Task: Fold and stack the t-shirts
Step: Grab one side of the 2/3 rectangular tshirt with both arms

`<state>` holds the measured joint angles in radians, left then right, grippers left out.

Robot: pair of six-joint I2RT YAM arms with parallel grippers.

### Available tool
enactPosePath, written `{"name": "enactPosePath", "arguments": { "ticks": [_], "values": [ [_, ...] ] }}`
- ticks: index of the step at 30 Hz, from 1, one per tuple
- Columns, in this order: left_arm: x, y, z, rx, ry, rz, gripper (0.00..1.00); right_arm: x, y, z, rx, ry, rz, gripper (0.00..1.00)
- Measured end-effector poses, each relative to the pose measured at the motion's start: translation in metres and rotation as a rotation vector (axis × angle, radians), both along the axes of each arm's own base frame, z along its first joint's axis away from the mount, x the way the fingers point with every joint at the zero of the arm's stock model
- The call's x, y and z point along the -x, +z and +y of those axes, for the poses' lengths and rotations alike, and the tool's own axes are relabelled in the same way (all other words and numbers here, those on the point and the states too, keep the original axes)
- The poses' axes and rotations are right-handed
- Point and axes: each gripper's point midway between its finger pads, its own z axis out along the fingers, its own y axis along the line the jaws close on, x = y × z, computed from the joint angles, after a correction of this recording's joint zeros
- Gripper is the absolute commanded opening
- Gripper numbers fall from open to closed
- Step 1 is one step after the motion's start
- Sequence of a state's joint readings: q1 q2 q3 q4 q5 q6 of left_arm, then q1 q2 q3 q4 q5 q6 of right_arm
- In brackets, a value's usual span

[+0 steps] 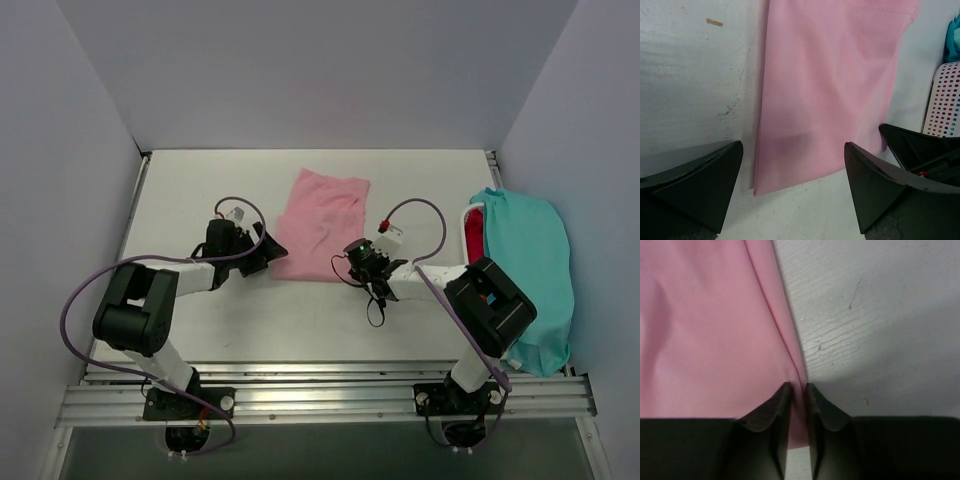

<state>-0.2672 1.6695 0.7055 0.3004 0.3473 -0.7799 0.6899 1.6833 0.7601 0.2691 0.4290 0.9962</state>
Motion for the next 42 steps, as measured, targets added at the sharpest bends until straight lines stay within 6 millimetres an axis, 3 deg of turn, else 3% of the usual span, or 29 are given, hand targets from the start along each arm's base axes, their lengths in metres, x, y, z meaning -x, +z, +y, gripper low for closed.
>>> {"name": "enactPosePath", "arguments": {
  "ticks": [2,11,23,35,40,42],
  "values": [
    [-0.001,0.000,-0.002,0.005,-0.004,-0.006,0.94,0.000,0.000,0.000,-0.001,0.001,0.000,0.00],
    [0.001,0.001,-0.006,0.014,-0.006,-0.019,0.94,0.002,-0.003,0.000,-0.006,-0.002,-0.003,0.00],
    [0.061,-0.002,-0.028,-0.042,-0.072,0.013,0.94,0.002,-0.003,-0.001,-0.006,-0.006,-0.005,0.00],
    [0.053,-0.003,-0.036,-0.021,-0.059,-0.001,0.95,0.010,-0.003,-0.009,0.007,-0.012,0.002,0.00],
    [0.046,-0.002,-0.039,-0.011,-0.045,-0.012,1.00,0.013,-0.003,-0.015,0.013,-0.018,0.009,0.00],
    [0.043,-0.002,-0.040,-0.005,-0.037,-0.020,0.89,0.014,-0.003,-0.016,0.014,-0.018,0.010,0.00]
  ]
}}
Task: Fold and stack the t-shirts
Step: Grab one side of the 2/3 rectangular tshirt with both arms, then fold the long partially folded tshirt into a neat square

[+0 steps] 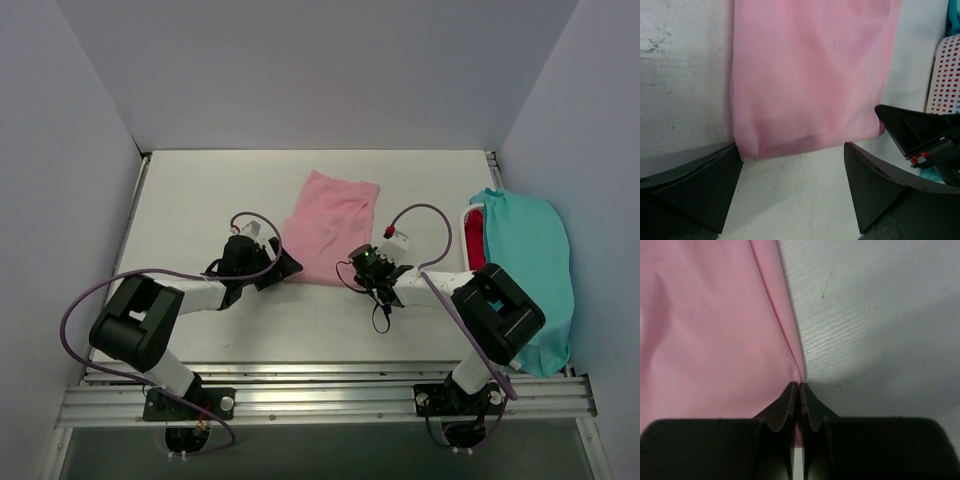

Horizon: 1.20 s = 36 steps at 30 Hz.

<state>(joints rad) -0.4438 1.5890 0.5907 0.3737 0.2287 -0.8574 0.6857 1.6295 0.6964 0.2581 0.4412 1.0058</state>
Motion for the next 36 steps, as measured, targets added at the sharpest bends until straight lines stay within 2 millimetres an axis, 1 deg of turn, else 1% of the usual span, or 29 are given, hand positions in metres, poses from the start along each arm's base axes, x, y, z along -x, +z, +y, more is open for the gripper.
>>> {"name": "enactPosePath", "arguments": {
  "ticks": [1,2,4,5,8,9,11,12,13,17,20,22,26,27,29,31,32,33,36],
  "values": [
    [-0.002,-0.001,0.001,-0.003,0.008,-0.001,0.85,0.000,0.000,-0.001,0.000,-0.002,0.000,0.00],
    [-0.003,-0.003,0.001,-0.003,0.013,-0.001,0.76,0.000,0.000,-0.001,0.000,-0.003,0.000,0.00],
    [-0.005,-0.007,0.002,-0.008,0.026,-0.001,0.64,0.000,0.000,-0.002,0.000,-0.005,0.000,0.00],
    [-0.007,-0.009,0.002,-0.011,0.032,0.000,0.53,0.000,0.000,-0.002,0.000,-0.005,0.000,0.00],
    [-0.011,-0.018,0.002,-0.012,0.046,0.004,0.39,0.000,-0.001,-0.003,0.001,-0.005,0.000,0.00],
    [-0.012,-0.020,0.001,-0.008,0.048,0.001,0.29,0.001,0.000,-0.003,0.000,-0.006,-0.001,0.00],
    [-0.015,-0.024,0.000,0.000,0.052,-0.001,0.18,0.001,-0.001,-0.003,0.001,-0.006,-0.001,0.00],
    [-0.017,-0.026,-0.002,0.009,0.049,-0.005,0.08,0.001,-0.001,-0.004,0.002,-0.007,-0.001,0.00],
    [-0.019,-0.025,-0.004,0.020,0.048,-0.013,0.03,0.001,0.000,-0.004,0.002,-0.007,-0.002,0.00],
    [-0.021,-0.023,-0.007,0.037,0.043,-0.032,0.02,0.004,0.000,-0.006,0.003,-0.007,-0.001,0.00],
    [-0.014,-0.022,-0.006,0.030,0.047,-0.033,0.02,0.011,0.001,-0.011,0.004,-0.004,0.005,0.00],
    [-0.001,-0.021,-0.005,0.012,0.043,-0.018,0.02,0.019,0.003,-0.012,-0.001,0.006,0.013,0.00],
    [0.041,-0.017,-0.002,-0.055,0.016,0.034,0.02,0.033,0.013,-0.011,-0.029,0.031,0.019,0.00],
    [0.053,-0.011,-0.002,-0.071,0.004,0.041,0.02,0.036,0.018,-0.010,-0.038,0.039,0.017,0.00],
    [0.068,0.004,-0.001,-0.088,-0.005,0.031,0.02,0.042,0.027,-0.007,-0.057,0.055,0.009,0.00],
    [0.080,0.031,0.003,-0.080,-0.005,-0.013,0.03,0.050,0.038,-0.005,-0.080,0.074,0.000,0.00],
    [0.082,0.038,0.004,-0.076,-0.006,-0.024,0.03,0.053,0.043,-0.005,-0.089,0.079,-0.002,0.00],
    [0.086,0.049,0.008,-0.072,0.002,-0.042,0.03,0.056,0.048,-0.005,-0.102,0.086,-0.007,0.00],
    [0.091,0.073,0.018,-0.067,0.026,-0.078,0.04,0.063,0.065,-0.002,-0.144,0.101,-0.030,0.00]
  ]
}}
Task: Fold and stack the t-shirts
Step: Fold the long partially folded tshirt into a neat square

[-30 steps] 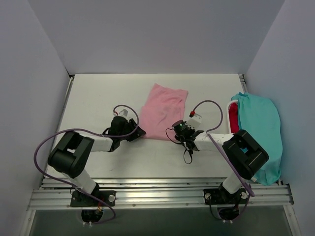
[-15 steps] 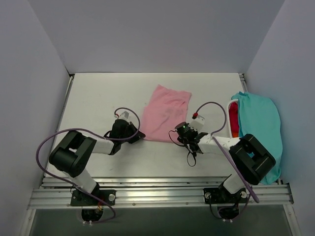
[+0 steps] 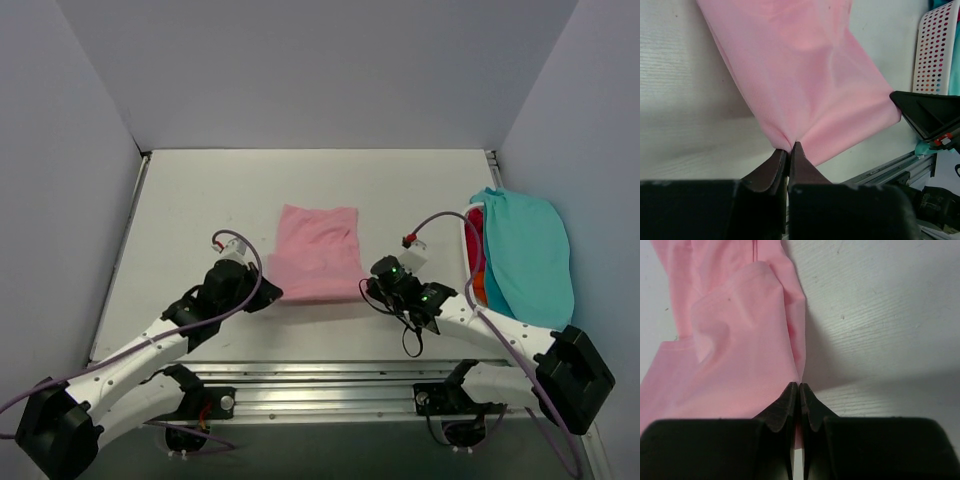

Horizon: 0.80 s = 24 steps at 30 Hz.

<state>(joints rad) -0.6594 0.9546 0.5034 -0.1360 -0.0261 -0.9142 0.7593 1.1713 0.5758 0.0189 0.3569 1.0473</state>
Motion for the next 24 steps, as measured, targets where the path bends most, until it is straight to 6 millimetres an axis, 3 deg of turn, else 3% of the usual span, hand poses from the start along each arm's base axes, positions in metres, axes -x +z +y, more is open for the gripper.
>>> {"name": "enactPosePath", "arguments": {
  "ticks": [4,8,14,19,24],
  "values": [
    [0.000,0.019,0.007,-0.011,0.023,-0.014,0.04,0.001,0.014,0.003,-0.012,0.010,-0.008,0.00],
    [-0.009,0.033,0.008,-0.055,0.037,-0.017,0.04,-0.013,0.032,0.013,0.002,0.017,-0.023,0.00],
    [-0.038,0.055,0.005,-0.105,0.058,-0.049,0.03,-0.045,0.054,0.027,0.054,0.004,-0.062,0.00],
    [-0.067,0.072,0.011,-0.119,0.089,-0.077,0.03,-0.063,0.056,0.036,0.090,0.004,-0.062,0.00],
    [-0.095,0.075,0.025,-0.116,0.111,-0.067,0.03,-0.078,0.062,0.043,0.109,-0.002,-0.072,0.00]
  ]
}}
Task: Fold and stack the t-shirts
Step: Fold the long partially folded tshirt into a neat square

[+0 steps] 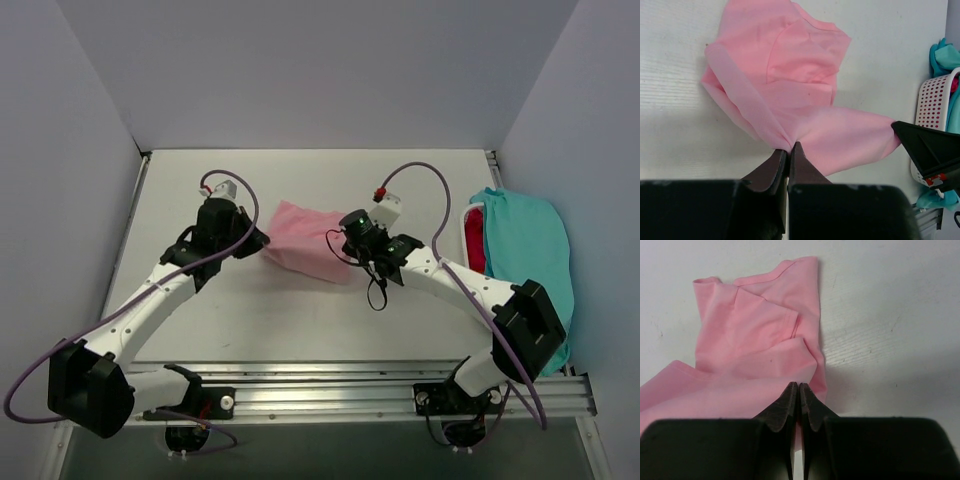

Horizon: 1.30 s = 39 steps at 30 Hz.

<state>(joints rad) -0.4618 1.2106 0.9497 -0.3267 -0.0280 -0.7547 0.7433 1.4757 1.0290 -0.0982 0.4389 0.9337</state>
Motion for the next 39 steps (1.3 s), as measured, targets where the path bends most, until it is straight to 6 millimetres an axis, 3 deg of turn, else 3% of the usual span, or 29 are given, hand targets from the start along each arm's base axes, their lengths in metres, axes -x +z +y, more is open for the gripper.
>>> {"name": "enactPosePath", "arguments": {
  "ticks": [5,15,17,19,21,22,23,24,25,27,29,32,34,37,39],
  "values": [
    [-0.024,-0.005,0.012,0.020,0.008,0.025,0.03,-0.015,0.005,0.006,0.007,-0.003,-0.009,0.00],
    [-0.057,-0.009,0.002,0.062,-0.050,0.047,0.04,-0.034,0.006,0.000,0.034,-0.025,-0.003,0.00],
    [-0.073,-0.010,-0.002,0.073,-0.065,0.052,0.06,-0.047,0.007,-0.002,0.033,-0.039,-0.001,0.00],
    [-0.101,-0.008,-0.008,0.094,-0.083,0.047,0.06,-0.071,0.005,-0.010,0.037,-0.073,0.002,0.00],
    [-0.140,-0.007,-0.016,0.121,-0.113,0.039,0.25,-0.107,0.002,-0.021,0.057,-0.132,0.000,0.00],
    [-0.166,-0.004,-0.021,0.136,-0.131,0.014,0.43,-0.131,-0.002,-0.025,0.069,-0.164,0.000,0.36],
    [-0.192,-0.007,-0.026,0.146,-0.153,0.002,0.93,-0.162,-0.002,-0.029,0.075,-0.199,-0.007,0.74],
    [-0.219,-0.006,-0.032,0.161,-0.178,-0.019,0.94,-0.203,-0.004,-0.028,0.069,-0.219,-0.031,1.00],
    [-0.255,-0.007,-0.037,0.187,-0.193,-0.041,0.94,-0.235,-0.008,-0.031,0.067,-0.232,-0.049,1.00],
    [-0.305,-0.020,-0.042,0.211,-0.213,-0.078,0.94,-0.282,-0.023,-0.044,0.075,-0.257,-0.070,1.00],
    [-0.331,-0.038,-0.043,0.232,-0.233,-0.095,0.94,-0.293,-0.050,-0.064,0.096,-0.278,-0.034,1.00],
    [-0.325,-0.079,-0.038,0.244,-0.239,0.008,0.94,-0.265,-0.088,-0.099,0.144,-0.310,0.072,1.00],
    [-0.313,-0.097,-0.036,0.250,-0.243,0.048,0.94,-0.246,-0.091,-0.107,0.162,-0.311,0.107,1.00],
    [-0.283,-0.112,-0.029,0.251,-0.234,0.138,0.94,-0.231,-0.064,-0.098,0.152,-0.289,0.083,1.00],
    [-0.270,-0.105,-0.022,0.235,-0.222,0.151,0.94,-0.226,-0.033,-0.087,0.124,-0.273,0.030,1.00]
  ]
}}
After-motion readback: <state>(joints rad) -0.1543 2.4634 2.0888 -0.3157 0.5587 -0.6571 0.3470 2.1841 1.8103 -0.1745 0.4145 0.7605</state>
